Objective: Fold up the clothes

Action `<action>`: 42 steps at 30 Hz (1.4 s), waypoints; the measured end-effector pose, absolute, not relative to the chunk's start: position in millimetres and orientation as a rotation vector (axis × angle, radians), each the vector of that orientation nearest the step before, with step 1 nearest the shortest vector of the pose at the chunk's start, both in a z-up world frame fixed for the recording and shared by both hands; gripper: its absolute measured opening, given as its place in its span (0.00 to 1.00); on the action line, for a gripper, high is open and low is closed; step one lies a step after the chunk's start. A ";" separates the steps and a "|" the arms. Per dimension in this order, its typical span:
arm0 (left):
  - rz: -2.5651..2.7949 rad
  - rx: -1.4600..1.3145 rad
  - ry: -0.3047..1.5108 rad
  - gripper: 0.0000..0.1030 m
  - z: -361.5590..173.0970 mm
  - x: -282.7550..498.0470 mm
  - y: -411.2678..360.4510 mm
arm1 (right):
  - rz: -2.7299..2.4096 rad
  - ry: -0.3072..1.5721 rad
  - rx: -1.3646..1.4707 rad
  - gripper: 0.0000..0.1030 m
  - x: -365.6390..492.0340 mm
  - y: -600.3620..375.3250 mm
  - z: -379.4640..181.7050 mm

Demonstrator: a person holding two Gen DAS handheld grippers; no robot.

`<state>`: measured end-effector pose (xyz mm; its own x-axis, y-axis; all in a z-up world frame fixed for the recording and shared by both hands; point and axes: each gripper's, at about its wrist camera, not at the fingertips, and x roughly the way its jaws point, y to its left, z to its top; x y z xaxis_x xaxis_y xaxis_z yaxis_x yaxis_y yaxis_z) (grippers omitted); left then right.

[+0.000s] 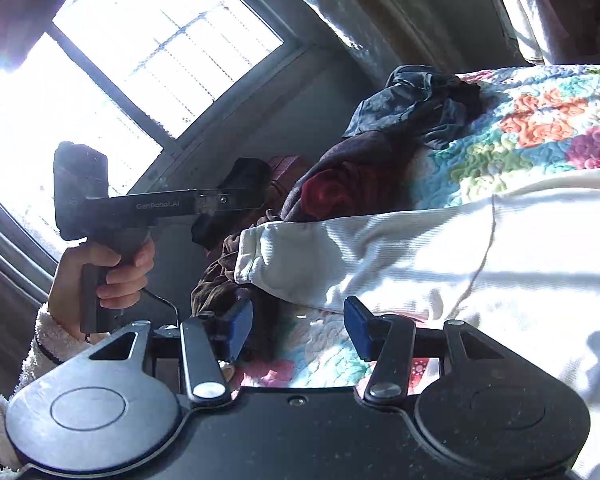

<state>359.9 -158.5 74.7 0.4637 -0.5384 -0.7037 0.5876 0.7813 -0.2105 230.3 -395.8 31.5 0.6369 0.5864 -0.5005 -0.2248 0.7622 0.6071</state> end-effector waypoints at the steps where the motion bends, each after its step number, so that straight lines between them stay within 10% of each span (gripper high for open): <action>1: -0.734 0.073 0.840 0.46 65.2 355.6 -183.1 | 0.405 0.738 0.500 0.58 220.8 -417.3 30.9; 10: -0.866 0.206 0.794 0.44 -36.8 370.6 -379.8 | -0.138 0.700 0.304 0.55 223.3 -566.1 -31.4; 15: -0.842 0.274 0.700 0.33 -66.6 397.7 -439.7 | -0.188 0.758 0.459 0.30 254.3 -640.8 -72.7; 30: -0.725 0.552 0.679 0.54 -123.1 404.2 -522.1 | -0.344 0.616 0.792 0.58 283.6 -684.6 -149.9; 34: -0.682 0.547 0.711 0.54 -126.8 417.5 -532.7 | -0.362 0.668 0.591 0.13 314.6 -675.6 -142.8; 35: -0.681 0.561 0.710 0.41 -126.8 419.1 -534.6 | -0.351 0.676 0.537 0.04 322.2 -673.1 -140.0; 36: -0.667 0.585 0.699 0.19 -125.8 421.9 -537.3 | -0.347 0.667 0.476 0.05 328.6 -670.7 -135.2; 42: -0.575 0.524 0.665 0.14 -105.0 460.1 -536.5 | -0.373 0.604 0.387 0.04 357.2 -677.6 -115.4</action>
<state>460.1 -536.5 -105.0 0.6462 -0.3198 -0.6929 0.6392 0.7229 0.2624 357.2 -677.6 -115.4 0.7616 -0.2232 -0.6084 0.4443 0.8633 0.2396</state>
